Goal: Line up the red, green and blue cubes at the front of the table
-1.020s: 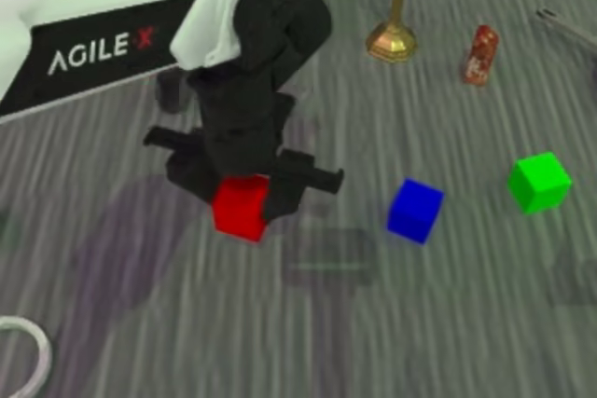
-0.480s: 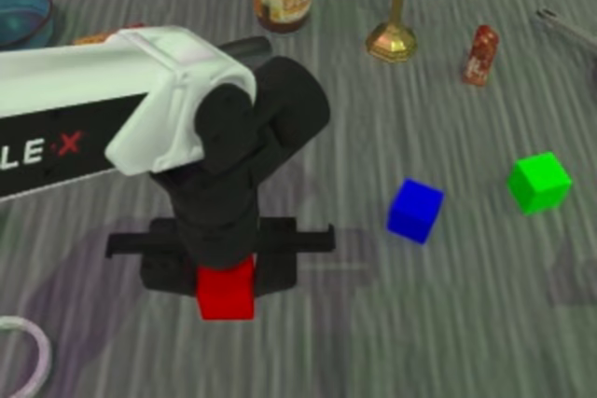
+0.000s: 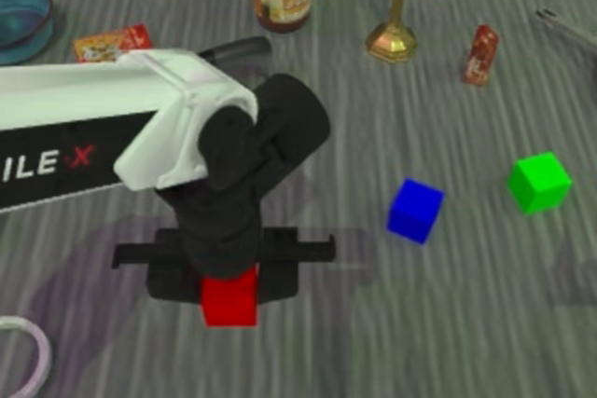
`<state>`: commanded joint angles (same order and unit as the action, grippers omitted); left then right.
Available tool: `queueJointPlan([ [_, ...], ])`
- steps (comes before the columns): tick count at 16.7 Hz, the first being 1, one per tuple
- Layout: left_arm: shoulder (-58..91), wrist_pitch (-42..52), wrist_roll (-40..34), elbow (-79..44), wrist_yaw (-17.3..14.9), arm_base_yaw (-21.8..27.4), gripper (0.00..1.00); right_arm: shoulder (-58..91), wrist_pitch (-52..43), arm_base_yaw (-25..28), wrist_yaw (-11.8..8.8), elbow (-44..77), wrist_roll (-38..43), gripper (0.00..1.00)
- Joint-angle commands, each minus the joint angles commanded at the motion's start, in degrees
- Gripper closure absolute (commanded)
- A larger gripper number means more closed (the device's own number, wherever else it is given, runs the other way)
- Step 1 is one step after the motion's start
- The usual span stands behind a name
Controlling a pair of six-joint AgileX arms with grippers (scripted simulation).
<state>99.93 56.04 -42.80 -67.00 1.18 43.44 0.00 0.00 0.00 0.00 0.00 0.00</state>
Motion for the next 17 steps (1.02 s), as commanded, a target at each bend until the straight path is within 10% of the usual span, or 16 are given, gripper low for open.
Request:
queueJointPlan([
  [10, 4.5, -11.8, 0.1, 7.2, 0.0, 0.0, 1.0, 0.0, 0.0, 0.0, 0.0, 0.0, 0.0, 0.0],
  [17, 4.5, -11.8, 0.1, 7.2, 0.0, 0.0, 0.47, 0.0, 0.0, 0.0, 0.0, 0.0, 0.0, 0.0],
])
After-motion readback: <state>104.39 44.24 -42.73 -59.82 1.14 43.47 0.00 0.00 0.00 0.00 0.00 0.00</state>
